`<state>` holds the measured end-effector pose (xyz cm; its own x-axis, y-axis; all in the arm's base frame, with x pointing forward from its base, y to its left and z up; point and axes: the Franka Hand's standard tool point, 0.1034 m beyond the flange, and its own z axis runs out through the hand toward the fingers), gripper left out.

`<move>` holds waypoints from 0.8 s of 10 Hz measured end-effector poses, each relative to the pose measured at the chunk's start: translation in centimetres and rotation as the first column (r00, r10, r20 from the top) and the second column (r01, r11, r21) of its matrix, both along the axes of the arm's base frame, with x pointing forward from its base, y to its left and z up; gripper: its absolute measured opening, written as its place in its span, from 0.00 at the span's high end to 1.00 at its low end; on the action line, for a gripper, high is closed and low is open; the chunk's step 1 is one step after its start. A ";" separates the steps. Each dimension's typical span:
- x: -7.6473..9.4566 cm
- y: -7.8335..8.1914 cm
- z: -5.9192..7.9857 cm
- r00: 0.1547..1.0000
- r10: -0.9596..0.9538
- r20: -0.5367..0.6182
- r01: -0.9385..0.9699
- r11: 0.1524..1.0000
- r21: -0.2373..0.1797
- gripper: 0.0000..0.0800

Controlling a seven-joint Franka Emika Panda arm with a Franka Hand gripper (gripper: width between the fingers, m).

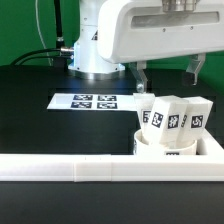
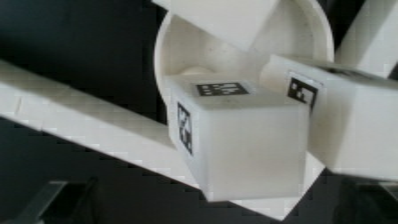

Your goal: Assemble stool

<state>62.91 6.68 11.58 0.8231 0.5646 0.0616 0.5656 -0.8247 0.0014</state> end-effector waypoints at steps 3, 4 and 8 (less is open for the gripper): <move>-0.3 1.0 -0.9 0.967 0.253 -0.003 -0.253 0.966 -0.044 0.19; 0.0 0.9 -0.7 0.960 0.279 0.017 -0.278 0.959 -0.053 0.19; 0.0 0.3 -0.9 0.820 0.572 -0.012 -0.569 0.814 -0.113 0.19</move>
Offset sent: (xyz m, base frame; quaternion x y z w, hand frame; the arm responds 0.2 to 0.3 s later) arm -0.0061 0.0152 0.0085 -0.0069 0.0681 -0.0542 0.9962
